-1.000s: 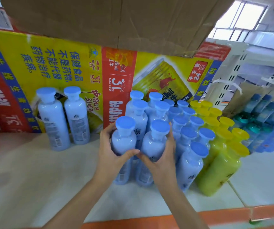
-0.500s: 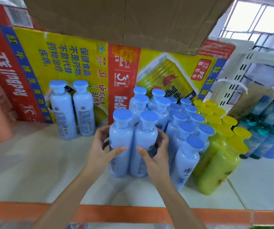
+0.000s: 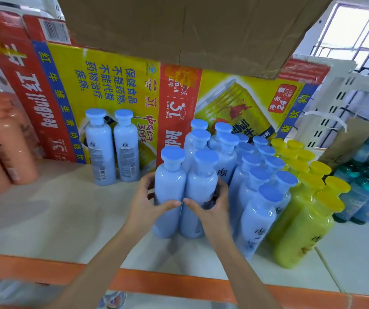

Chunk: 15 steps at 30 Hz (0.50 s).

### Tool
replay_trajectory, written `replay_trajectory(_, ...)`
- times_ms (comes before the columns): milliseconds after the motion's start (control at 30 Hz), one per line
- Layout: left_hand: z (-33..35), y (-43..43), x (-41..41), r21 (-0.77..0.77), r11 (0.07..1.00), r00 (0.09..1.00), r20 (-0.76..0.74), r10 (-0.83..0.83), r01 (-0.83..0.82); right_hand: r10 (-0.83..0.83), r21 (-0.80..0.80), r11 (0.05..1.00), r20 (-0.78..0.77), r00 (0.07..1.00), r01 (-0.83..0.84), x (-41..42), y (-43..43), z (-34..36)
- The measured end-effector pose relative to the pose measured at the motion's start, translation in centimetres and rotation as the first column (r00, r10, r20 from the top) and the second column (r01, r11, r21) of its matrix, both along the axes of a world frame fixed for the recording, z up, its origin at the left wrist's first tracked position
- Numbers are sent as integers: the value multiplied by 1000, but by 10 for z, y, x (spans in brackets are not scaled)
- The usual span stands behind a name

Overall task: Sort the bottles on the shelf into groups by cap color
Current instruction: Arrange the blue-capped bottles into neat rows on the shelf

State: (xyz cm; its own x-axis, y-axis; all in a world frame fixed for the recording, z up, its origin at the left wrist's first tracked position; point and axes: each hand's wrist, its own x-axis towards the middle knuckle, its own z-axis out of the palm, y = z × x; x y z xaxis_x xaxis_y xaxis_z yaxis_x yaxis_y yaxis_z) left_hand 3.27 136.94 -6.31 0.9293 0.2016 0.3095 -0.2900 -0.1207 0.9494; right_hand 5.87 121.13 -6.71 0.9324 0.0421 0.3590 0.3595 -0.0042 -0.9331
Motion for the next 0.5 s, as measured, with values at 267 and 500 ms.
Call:
replay_trajectory(267, 1, 20, 3, -118, 973, 980, -10, -198, 196, 103, -19, 994, -4, 995, -103, 0, -4, 1)
replay_trajectory(500, 4, 35, 10, -153, 934, 936, -92, -340, 324, 149, -6, 989, -47, 988, -149, -1, -7, 1)
